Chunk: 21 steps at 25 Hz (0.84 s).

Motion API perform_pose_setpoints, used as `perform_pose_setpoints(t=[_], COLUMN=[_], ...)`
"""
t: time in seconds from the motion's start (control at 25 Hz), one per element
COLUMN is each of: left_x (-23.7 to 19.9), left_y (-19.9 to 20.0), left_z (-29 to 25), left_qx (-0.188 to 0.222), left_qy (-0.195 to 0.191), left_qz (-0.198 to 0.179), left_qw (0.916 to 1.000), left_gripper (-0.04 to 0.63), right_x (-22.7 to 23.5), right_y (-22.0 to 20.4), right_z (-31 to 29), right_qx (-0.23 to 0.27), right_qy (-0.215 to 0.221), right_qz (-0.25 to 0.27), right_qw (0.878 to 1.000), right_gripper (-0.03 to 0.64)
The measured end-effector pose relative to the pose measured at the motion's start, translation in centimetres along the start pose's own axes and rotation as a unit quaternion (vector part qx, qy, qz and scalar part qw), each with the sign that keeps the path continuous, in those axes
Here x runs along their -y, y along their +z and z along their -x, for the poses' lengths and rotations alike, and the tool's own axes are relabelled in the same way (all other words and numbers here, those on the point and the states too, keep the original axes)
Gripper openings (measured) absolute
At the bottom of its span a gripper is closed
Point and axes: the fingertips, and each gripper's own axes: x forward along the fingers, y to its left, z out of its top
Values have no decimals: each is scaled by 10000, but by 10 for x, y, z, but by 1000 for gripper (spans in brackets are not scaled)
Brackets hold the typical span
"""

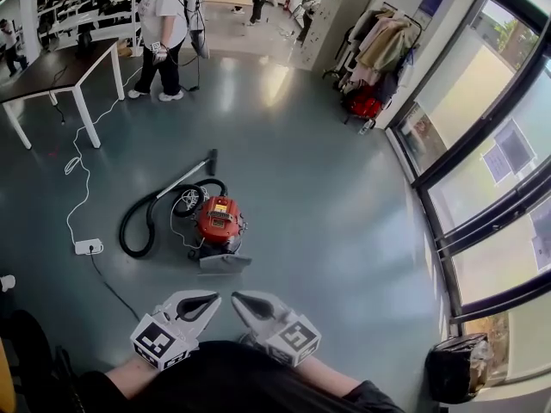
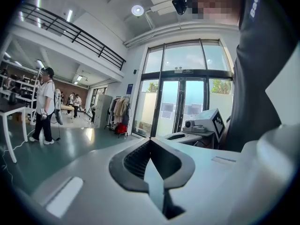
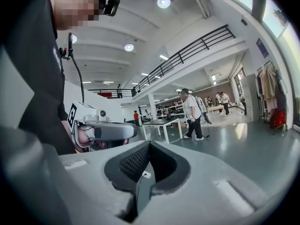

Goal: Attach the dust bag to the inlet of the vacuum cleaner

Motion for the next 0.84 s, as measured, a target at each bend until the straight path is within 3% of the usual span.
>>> perform_pose_setpoints(t=[0.84], left_x=[15], left_y=[-7], left_z=[-8], left_qx=[-297], left_qy=[-10], left_qz=[-351], left_qw=[9989], left_gripper=[17], right_x=[5], right_y=[-14], right_z=[13], right_qx=[-58], right_qy=[80], right_qz=[-29], right_qw=[9999], right_gripper=[-8])
